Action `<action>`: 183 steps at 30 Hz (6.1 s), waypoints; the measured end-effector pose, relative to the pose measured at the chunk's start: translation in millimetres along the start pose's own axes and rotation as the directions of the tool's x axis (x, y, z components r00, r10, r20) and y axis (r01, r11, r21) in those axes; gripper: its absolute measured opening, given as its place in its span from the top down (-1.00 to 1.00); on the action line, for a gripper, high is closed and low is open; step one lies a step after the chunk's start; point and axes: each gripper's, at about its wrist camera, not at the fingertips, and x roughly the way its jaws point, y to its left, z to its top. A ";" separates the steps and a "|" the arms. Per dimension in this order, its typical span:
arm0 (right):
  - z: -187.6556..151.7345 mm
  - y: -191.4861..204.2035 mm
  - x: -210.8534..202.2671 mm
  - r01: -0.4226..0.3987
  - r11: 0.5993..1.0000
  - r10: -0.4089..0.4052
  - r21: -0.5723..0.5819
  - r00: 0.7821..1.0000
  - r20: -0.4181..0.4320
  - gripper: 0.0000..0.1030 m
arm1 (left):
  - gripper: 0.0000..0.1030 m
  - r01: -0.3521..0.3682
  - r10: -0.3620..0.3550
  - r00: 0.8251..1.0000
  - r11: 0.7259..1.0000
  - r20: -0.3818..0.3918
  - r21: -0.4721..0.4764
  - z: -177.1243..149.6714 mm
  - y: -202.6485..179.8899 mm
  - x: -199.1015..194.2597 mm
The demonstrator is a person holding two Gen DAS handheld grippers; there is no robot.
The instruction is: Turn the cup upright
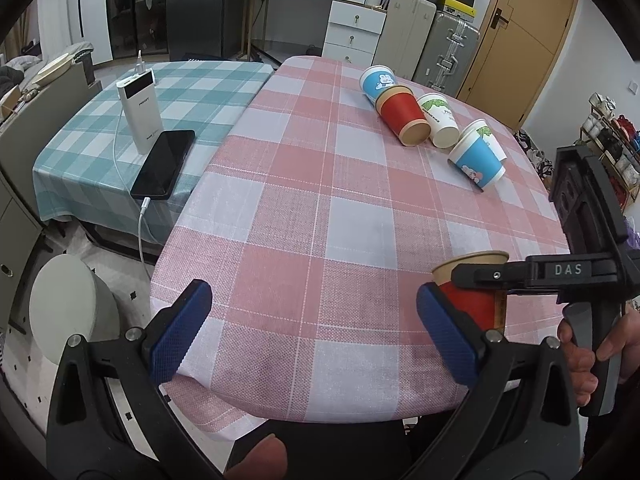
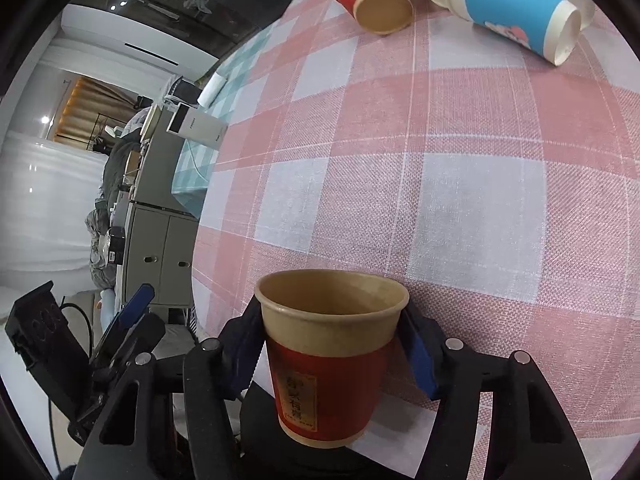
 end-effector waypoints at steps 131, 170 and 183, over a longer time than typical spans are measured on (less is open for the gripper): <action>-119.2 25.3 -158.4 0.433 0.898 -0.272 -0.085 0.695 0.666 -1.00 | -0.98 0.005 -0.052 0.979 0.973 0.198 0.233 12.5 -133.5 -35.6; -118.3 24.1 -157.0 0.432 0.897 -0.269 -0.090 0.697 0.664 -1.00 | -0.98 -0.009 -0.034 0.978 0.980 0.207 0.200 10.8 -125.7 -34.0; -118.8 22.4 -154.6 0.430 0.899 -0.272 -0.084 0.698 0.662 -1.00 | -0.98 -0.002 -0.041 0.978 0.978 0.203 0.207 7.4 -128.3 -33.1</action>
